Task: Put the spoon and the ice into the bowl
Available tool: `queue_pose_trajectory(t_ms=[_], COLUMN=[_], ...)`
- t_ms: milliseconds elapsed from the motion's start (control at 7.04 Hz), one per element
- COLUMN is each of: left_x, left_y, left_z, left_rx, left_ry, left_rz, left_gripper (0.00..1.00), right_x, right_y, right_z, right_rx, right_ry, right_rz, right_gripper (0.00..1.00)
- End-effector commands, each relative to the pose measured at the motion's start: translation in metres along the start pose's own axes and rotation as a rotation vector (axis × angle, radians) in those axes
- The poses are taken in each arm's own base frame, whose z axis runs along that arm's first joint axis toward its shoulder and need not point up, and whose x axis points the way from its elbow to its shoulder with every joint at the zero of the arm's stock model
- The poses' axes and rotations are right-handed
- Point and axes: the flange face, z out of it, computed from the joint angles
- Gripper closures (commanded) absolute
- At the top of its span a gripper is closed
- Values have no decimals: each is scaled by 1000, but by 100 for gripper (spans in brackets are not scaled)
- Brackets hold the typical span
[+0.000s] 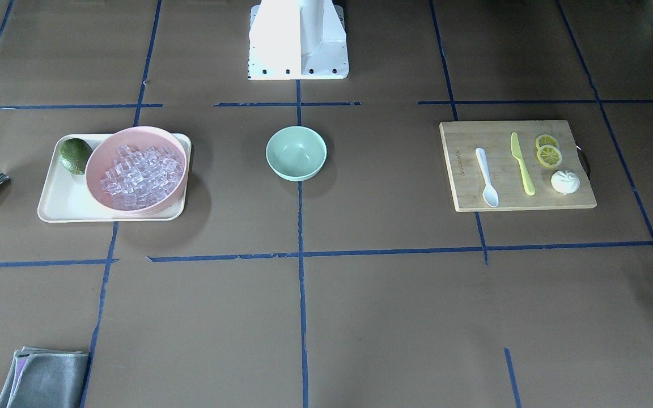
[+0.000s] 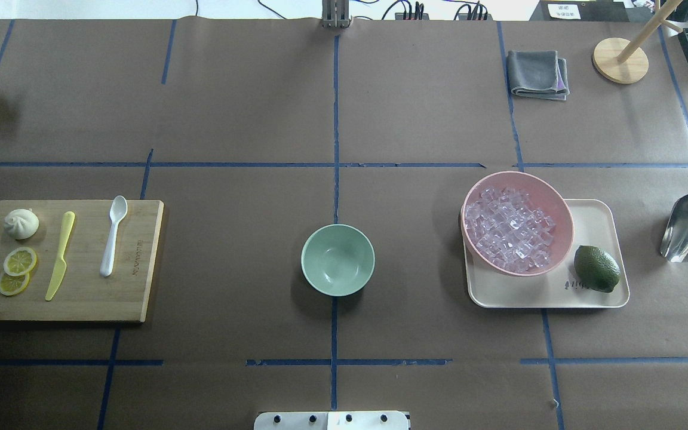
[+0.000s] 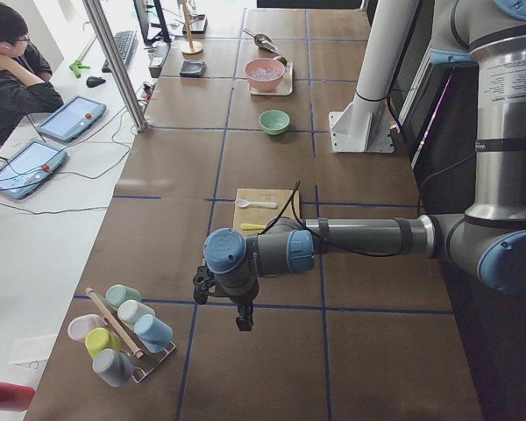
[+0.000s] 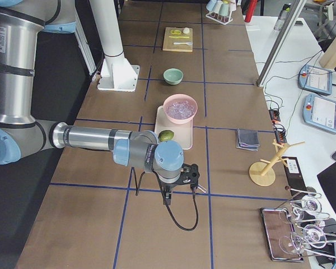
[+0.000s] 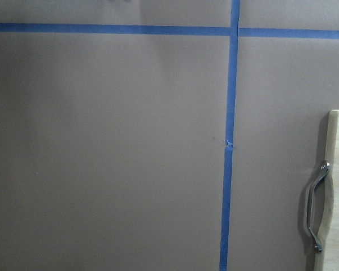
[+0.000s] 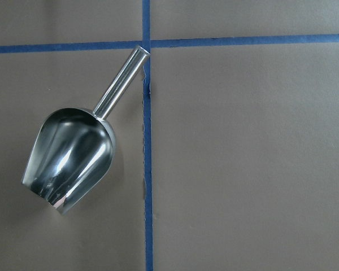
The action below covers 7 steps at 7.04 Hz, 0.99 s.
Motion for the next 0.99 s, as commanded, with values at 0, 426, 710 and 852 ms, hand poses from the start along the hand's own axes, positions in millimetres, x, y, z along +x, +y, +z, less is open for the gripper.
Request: queue_pose_trajectory(t_ms=[0, 426, 710, 852], left_x=[-1, -1, -2, 2], left_y=[2, 2, 2, 0], left_z=[1, 1, 2, -2], left_rx=[-1, -1, 0, 7], left_ry=[-1, -1, -6, -1], left_rz=[-1, -1, 2, 7], left_gripper=[0, 0, 0, 0], right_x=[-2, -3, -5, -6], right_y=[-1, -1, -1, -2], right_z=[-2, -2, -4, -6], right_rx=[6, 6, 10, 12], right_ry=[1, 1, 1, 0], right_rz=[-5, -5, -9, -10], right_gripper=[0, 0, 0, 0])
